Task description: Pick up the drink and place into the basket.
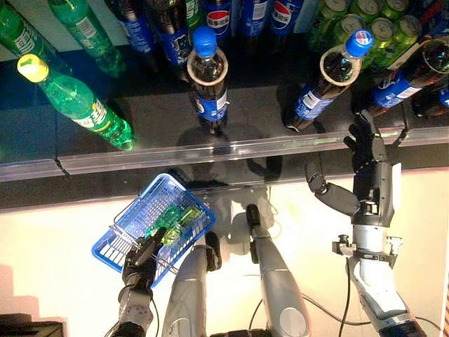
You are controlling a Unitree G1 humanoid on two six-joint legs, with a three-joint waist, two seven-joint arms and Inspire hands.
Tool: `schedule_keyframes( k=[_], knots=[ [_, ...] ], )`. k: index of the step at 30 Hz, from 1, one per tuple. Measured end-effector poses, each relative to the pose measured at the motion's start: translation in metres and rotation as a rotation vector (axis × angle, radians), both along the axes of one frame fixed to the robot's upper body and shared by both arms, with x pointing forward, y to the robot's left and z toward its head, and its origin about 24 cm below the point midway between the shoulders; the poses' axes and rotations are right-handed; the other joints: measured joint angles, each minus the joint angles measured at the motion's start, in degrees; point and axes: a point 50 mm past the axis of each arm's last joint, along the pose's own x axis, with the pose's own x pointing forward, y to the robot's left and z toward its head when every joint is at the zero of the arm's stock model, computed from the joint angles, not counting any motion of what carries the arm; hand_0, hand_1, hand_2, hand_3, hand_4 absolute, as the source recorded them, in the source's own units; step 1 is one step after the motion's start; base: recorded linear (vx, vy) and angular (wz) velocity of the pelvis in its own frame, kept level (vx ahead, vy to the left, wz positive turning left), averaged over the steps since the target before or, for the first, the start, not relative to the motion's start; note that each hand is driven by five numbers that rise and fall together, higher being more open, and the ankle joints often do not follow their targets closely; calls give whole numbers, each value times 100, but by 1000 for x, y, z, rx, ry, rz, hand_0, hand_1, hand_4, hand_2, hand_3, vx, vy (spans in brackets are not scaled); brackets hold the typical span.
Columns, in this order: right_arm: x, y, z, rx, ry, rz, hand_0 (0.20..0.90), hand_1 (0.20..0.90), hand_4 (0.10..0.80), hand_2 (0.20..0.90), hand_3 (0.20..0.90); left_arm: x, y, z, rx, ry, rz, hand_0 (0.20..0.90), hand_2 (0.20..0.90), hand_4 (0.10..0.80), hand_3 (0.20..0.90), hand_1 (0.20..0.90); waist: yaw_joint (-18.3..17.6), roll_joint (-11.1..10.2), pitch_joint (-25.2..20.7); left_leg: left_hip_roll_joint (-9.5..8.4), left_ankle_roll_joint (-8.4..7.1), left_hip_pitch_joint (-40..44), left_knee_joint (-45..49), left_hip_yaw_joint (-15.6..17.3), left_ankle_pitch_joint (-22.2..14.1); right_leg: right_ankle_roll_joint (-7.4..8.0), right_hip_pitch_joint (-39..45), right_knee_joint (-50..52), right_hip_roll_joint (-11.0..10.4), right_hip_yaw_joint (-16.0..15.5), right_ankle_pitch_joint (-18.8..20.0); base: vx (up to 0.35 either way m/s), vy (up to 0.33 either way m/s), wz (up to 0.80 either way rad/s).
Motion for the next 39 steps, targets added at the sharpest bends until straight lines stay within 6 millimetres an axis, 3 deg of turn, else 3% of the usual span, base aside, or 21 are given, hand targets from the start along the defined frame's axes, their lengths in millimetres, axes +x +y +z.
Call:
schedule_keyframes(
  k=[3, 6, 21, 39],
  knots=[
    [1, -2, 0, 45, 5, -3, 900, 900, 800, 900, 900, -1, 2, 0, 3, 9, 0, 300, 300, 100, 200, 300, 78, 2, 2, 36, -39, -6, 75, -86, -52, -140, -54, 344, 19, -195, -163, 60, -39, 9],
    [7, -5, 0, 91, 16, -13, 900, 900, 800, 900, 900, -1, 3, -1, 2, 20, 1, 300, 300, 100, 200, 300, 122, 2, 2, 6, -85, 23, 33, -230, -34, -182, 48, 178, 46, -296, -158, 75, -42, 12],
    [23, -5, 3, 258, 21, -14, 900, 900, 800, 900, 900, 6, 5, 3, 15, 7, -15, 300, 300, 100, 200, 300, 311, -45, -8, -6, -76, -140, 31, -381, -33, -150, 57, -9, 30, -432, -95, 9, -5, 3],
    [54, 1, 39, 273, -87, -10, 900, 900, 800, 900, 900, 23, 6, 14, 39, -21, -38, 300, 300, 100, 200, 300, 339, -160, 9, -54, -69, -562, 40, -476, -6, -150, -326, 14, -2, -501, -67, -1, 1, 1]
  ],
)
